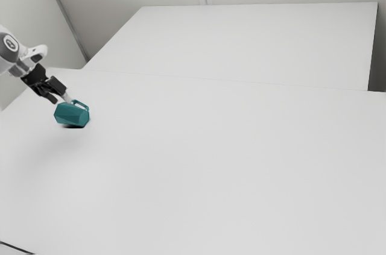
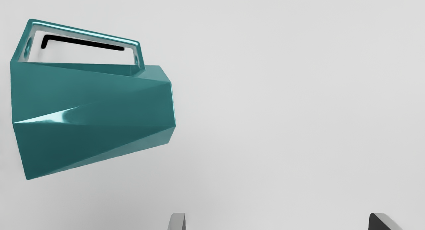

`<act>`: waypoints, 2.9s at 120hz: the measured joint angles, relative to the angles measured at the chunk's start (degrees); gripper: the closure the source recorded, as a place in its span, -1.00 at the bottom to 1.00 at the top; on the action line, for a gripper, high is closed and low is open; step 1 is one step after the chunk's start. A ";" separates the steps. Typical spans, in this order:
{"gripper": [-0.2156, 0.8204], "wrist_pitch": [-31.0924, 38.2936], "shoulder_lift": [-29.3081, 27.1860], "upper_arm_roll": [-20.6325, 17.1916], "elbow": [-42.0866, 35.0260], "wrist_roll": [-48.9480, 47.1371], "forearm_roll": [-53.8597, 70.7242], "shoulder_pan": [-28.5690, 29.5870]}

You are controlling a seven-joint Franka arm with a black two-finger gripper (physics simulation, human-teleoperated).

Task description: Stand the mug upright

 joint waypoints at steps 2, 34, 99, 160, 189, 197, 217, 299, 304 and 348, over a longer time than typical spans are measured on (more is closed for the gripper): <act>-0.58 -0.25 0.97 0.02 1.09 0.53 -0.40 0.49; -0.58 -5.99 15.24 0.08 18.59 7.76 -5.53 4.90; -0.58 -9.14 30.18 -0.80 34.70 15.59 -8.26 7.32; -0.40 -15.19 32.53 -6.08 34.88 18.41 -12.04 11.58; 0.40 -16.10 32.28 -6.35 34.85 19.05 -12.59 11.61; 0.52 -16.22 32.08 -6.47 34.81 19.19 -12.71 11.61; 0.74 -16.26 31.68 -6.97 34.78 19.45 -12.70 11.54; 0.93 -7.27 8.57 -7.34 12.44 17.65 -1.87 3.72; 0.93 -5.55 6.29 -8.07 9.54 16.66 0.18 2.72; 0.93 7.97 -13.76 -20.50 -15.59 2.75 13.87 1.49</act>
